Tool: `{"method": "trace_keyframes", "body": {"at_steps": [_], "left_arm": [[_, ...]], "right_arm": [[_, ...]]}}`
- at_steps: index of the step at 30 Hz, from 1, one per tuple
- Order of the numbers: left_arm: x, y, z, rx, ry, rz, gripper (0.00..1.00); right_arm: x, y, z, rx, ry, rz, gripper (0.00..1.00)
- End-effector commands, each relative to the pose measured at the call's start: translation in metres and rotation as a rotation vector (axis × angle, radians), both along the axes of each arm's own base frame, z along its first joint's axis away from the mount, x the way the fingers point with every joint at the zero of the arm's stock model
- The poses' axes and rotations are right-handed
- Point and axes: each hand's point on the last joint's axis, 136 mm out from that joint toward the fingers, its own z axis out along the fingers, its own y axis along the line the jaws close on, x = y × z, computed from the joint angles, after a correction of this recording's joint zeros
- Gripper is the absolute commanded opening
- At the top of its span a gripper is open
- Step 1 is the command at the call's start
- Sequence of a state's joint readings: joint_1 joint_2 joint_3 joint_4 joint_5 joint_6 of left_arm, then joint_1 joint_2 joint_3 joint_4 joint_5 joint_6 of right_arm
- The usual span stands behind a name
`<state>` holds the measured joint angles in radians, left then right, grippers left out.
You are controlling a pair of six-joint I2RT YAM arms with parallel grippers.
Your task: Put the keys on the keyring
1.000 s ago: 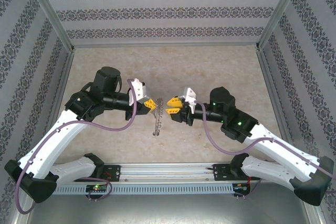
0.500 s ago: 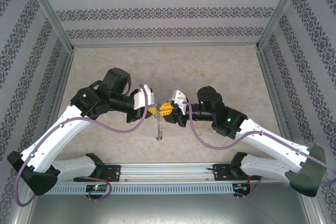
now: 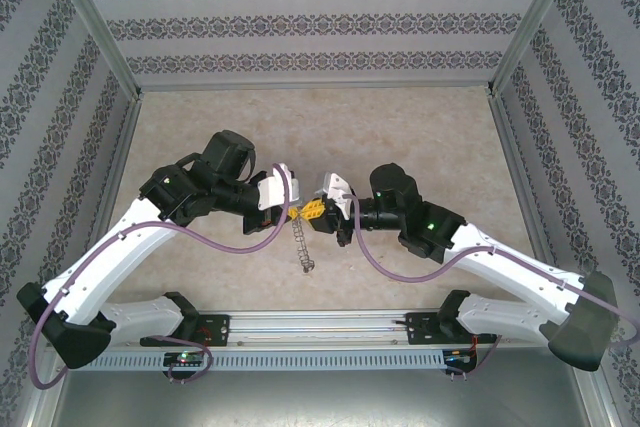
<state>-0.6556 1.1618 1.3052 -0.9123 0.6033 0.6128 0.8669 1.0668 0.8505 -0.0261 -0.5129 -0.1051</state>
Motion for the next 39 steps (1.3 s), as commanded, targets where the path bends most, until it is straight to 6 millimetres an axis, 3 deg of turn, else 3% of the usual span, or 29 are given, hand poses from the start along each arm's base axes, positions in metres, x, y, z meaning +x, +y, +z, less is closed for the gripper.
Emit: {"method": "trace_keyframes", "body": {"at_steps": [1, 4, 7, 14, 22, 39], "left_arm": [[-0.011, -0.012, 0.016, -0.107, -0.011, -0.041, 0.00], [-0.009, -0.014, 0.020, -0.209, 0.022, -0.001, 0.25], [-0.008, -0.015, 0.031, -0.360, 0.061, 0.026, 0.31], [-0.010, -0.013, 0.055, -0.584, 0.036, 0.053, 0.30], [0.001, -0.010, 0.069, -0.714, 0.035, 0.087, 0.30], [-0.004, -0.011, 0.087, -0.842, 0.059, 0.018, 0.32]], "right_arm": [[-0.004, -0.001, 0.032, 0.089, -0.068, 0.011, 0.00], [-0.006, -0.007, 0.041, 0.149, -0.071, 0.005, 0.00], [-0.005, -0.012, 0.050, 0.233, -0.071, -0.008, 0.00], [-0.006, -0.021, 0.070, 0.431, -0.110, -0.017, 0.00], [-0.010, -0.029, 0.088, 0.568, -0.144, -0.004, 0.00], [-0.008, -0.023, 0.091, 0.613, -0.127, 0.031, 0.00]]}}
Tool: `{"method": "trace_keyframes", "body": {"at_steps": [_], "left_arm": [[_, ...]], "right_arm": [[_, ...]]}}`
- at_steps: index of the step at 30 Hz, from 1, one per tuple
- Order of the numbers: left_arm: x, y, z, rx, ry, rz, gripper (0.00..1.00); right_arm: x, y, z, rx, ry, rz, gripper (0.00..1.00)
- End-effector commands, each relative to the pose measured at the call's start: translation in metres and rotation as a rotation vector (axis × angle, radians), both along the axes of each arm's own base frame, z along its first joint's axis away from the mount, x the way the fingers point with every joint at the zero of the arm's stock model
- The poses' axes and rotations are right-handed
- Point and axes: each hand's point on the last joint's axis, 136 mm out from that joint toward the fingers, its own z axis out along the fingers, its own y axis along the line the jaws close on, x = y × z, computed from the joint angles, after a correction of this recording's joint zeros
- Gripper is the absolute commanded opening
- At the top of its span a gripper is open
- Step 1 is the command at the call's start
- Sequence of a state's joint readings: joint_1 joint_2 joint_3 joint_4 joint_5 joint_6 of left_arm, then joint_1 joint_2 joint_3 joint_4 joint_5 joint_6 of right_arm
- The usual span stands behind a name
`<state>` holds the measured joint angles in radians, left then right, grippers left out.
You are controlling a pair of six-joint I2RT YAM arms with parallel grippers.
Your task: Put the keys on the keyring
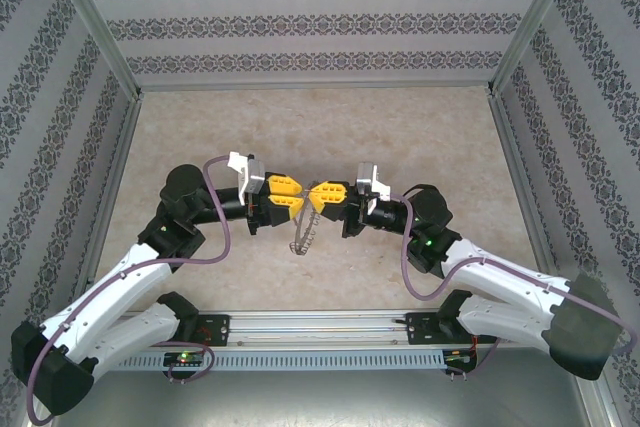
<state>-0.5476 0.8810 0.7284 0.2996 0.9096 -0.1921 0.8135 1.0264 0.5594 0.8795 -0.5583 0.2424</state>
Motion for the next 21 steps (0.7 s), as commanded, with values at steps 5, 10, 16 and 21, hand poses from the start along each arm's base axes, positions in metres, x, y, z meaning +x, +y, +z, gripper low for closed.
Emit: {"method": "trace_keyframes", "body": {"at_steps": [5, 10, 16, 21], "left_arm": [[-0.004, -0.001, 0.018, -0.076, -0.038, -0.054, 0.27], [-0.003, -0.004, 0.013, -0.060, -0.029, -0.065, 0.05], [-0.006, 0.000, -0.004, 0.093, -0.065, -0.049, 0.00], [-0.015, 0.012, -0.030, 0.355, -0.120, -0.060, 0.00]], "right_arm": [[-0.009, -0.003, 0.017, 0.065, -0.046, 0.040, 0.00], [-0.009, -0.003, 0.018, 0.072, -0.046, 0.041, 0.00], [-0.001, 0.001, 0.001, -0.035, -0.010, -0.026, 0.17], [-0.002, -0.002, -0.028, -0.302, -0.017, -0.112, 0.33]]}}
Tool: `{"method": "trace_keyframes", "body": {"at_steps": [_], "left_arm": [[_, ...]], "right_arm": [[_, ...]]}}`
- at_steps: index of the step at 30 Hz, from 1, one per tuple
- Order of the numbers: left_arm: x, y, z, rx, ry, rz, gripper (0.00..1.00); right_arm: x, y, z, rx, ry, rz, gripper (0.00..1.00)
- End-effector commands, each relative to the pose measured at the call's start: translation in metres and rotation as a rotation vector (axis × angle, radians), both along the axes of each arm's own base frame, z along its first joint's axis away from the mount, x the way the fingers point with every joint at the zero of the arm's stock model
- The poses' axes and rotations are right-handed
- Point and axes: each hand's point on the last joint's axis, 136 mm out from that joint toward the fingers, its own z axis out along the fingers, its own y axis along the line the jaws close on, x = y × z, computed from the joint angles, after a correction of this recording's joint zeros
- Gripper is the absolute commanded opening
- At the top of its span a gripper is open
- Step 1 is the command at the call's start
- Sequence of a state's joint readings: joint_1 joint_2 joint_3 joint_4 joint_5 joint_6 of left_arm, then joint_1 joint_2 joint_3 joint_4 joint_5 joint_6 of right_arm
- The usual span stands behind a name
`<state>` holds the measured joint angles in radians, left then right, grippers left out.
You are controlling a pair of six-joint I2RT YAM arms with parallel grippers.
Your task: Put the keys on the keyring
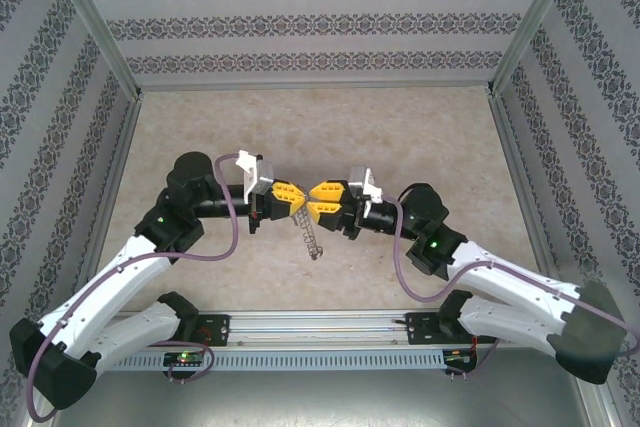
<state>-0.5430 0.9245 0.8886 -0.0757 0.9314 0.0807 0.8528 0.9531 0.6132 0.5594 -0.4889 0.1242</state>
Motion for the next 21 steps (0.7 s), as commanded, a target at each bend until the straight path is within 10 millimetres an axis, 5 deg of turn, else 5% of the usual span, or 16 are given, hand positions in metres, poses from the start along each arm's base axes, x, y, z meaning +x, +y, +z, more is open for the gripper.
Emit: {"method": "trace_keyframes", "body": {"at_steps": [1, 7, 21], "left_arm": [[-0.016, 0.015, -0.019, 0.203, -0.085, -0.037, 0.00], [-0.021, 0.022, -0.017, 0.332, -0.142, -0.063, 0.00], [-0.024, 0.010, -0.026, 0.431, -0.175, -0.113, 0.00]], "right_arm": [[-0.002, -0.006, -0.015, -0.193, -0.041, -0.058, 0.33], [-0.009, -0.011, -0.020, -0.267, -0.066, -0.050, 0.34], [-0.018, 0.013, -0.008, -0.239, -0.060, 0.084, 0.28]]}}
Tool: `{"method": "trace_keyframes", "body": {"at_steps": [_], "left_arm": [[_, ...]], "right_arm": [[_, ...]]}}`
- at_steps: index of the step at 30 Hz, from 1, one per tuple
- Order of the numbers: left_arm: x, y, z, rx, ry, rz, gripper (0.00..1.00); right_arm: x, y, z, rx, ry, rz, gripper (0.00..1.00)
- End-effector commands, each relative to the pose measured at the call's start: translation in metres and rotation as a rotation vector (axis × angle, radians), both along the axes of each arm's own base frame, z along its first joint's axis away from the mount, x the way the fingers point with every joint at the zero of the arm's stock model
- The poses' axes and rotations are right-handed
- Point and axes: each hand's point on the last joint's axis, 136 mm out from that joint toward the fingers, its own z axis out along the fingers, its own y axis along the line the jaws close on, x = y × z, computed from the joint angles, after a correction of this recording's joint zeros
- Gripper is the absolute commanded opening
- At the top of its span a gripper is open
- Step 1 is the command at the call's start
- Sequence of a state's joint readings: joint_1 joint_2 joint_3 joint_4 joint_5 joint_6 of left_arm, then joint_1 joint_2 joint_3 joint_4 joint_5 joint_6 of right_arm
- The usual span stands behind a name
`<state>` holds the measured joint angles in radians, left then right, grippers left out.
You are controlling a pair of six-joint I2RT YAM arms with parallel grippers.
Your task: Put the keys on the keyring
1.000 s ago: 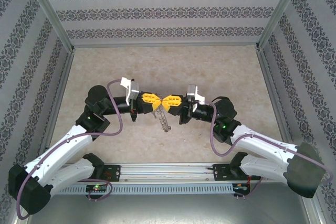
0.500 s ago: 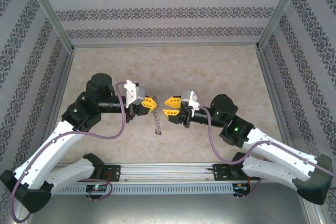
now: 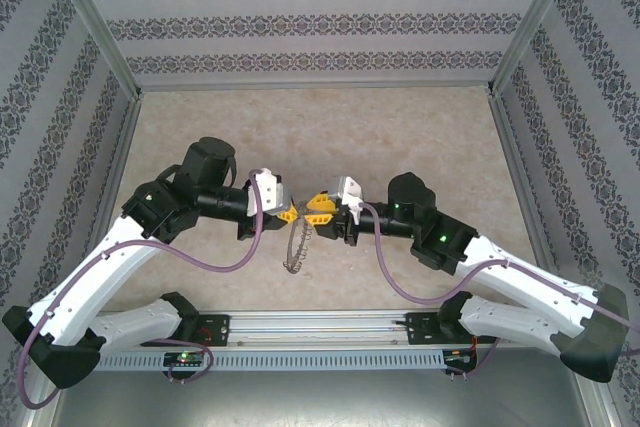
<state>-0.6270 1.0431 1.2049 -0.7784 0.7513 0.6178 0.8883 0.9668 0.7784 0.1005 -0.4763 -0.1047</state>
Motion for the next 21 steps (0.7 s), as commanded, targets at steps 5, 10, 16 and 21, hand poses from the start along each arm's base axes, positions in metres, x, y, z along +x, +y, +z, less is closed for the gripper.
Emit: {"method": "trace_keyframes", "body": {"at_steps": [5, 10, 16, 21], "left_arm": [[-0.004, -0.003, 0.006, 0.014, -0.042, -0.035, 0.00], [-0.003, -0.004, 0.007, 0.011, -0.041, -0.036, 0.00], [-0.002, -0.006, 0.008, 0.005, -0.049, -0.030, 0.00], [-0.002, -0.007, 0.011, -0.008, -0.050, -0.035, 0.00]], "right_arm": [[-0.011, 0.013, 0.015, 0.034, 0.005, 0.085, 0.26], [-0.013, 0.016, 0.012, 0.028, 0.018, 0.107, 0.26], [-0.015, 0.015, 0.009, 0.019, 0.031, 0.114, 0.28], [-0.014, 0.015, 0.007, 0.018, 0.030, 0.110, 0.22]]}}
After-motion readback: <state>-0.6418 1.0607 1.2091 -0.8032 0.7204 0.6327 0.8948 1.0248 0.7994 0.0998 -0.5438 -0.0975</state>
